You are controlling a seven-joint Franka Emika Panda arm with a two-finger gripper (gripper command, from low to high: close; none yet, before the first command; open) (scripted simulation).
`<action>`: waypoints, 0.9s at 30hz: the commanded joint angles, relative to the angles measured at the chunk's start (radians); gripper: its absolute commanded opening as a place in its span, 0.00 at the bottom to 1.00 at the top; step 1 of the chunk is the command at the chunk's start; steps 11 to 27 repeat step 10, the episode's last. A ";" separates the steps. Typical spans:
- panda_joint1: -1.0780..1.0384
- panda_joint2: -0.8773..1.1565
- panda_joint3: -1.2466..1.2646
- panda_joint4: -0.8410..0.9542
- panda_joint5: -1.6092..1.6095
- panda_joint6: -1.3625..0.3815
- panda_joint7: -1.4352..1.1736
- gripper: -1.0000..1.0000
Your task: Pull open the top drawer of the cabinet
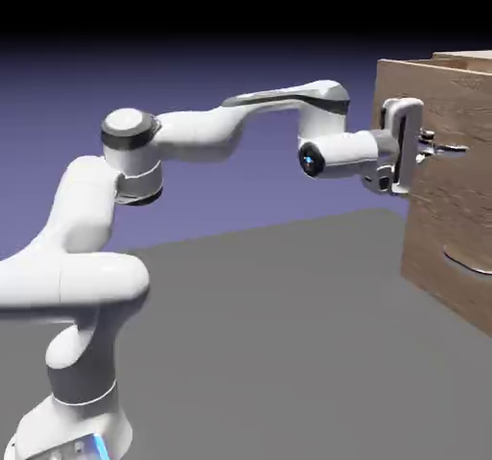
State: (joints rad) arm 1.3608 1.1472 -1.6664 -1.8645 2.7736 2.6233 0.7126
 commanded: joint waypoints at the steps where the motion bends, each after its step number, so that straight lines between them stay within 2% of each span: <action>1: 0.030 -0.002 -0.014 -0.036 -0.001 -0.009 -0.005 0.00; 8: 0.242 -0.001 -0.120 -0.278 -0.011 -0.057 -0.035 0.00; 9: 0.242 -0.001 -0.120 -0.278 -0.011 -0.057 -0.035 1.00; 27: 0.242 -0.001 -0.120 -0.278 -0.011 -0.057 -0.035 1.00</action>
